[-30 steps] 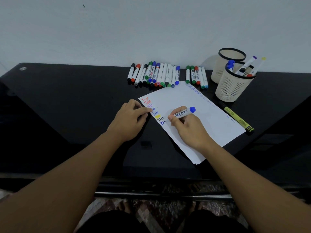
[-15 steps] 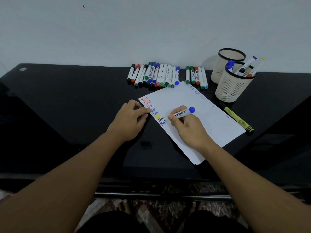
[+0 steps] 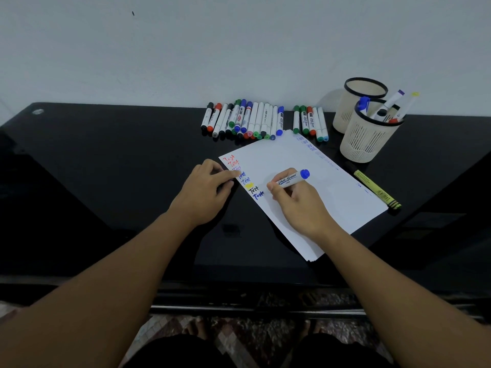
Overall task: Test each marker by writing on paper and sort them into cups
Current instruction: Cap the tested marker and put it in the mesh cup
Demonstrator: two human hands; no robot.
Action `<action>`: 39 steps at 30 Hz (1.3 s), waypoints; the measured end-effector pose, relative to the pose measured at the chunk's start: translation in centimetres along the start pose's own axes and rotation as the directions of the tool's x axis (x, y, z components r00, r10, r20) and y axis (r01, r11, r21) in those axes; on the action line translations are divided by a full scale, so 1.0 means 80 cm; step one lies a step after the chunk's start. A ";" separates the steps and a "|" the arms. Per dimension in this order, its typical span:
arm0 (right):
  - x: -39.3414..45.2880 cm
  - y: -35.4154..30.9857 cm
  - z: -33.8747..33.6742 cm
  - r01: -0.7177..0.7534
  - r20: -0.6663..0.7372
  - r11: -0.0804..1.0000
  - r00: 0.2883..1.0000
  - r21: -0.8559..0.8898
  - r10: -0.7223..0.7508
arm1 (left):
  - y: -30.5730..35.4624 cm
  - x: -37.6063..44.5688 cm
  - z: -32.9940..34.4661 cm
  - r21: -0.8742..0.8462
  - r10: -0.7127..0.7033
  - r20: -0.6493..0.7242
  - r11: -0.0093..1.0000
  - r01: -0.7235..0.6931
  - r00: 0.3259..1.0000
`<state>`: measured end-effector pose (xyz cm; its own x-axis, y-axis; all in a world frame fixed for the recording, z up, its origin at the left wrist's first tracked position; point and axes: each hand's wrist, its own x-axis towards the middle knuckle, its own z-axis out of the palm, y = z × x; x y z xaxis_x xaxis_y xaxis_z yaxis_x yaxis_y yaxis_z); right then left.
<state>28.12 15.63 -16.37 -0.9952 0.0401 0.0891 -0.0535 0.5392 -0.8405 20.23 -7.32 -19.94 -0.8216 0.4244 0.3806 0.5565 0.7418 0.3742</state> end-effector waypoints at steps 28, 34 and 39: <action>0.011 -0.037 -0.019 -0.083 0.126 0.952 0.991 0.296 0.047 | 0.028 -0.003 -0.049 -0.392 -0.226 -0.010 0.897 0.204 0.974; 0.014 -0.033 -0.012 -0.152 0.130 0.987 0.981 0.053 0.144 | 0.031 -0.002 -0.060 -0.360 -0.208 0.031 0.910 0.205 0.978; 0.030 -0.039 -0.023 -0.408 0.120 0.755 0.905 0.514 0.407 | 0.040 0.006 -0.061 -0.316 -0.205 0.086 0.922 0.221 0.975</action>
<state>26.06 15.59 -12.53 -0.9326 0.1550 -0.3259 0.3234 -0.0418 -0.9453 22.18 -7.26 -14.44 -0.9255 0.3065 0.2223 0.3707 0.6139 0.6970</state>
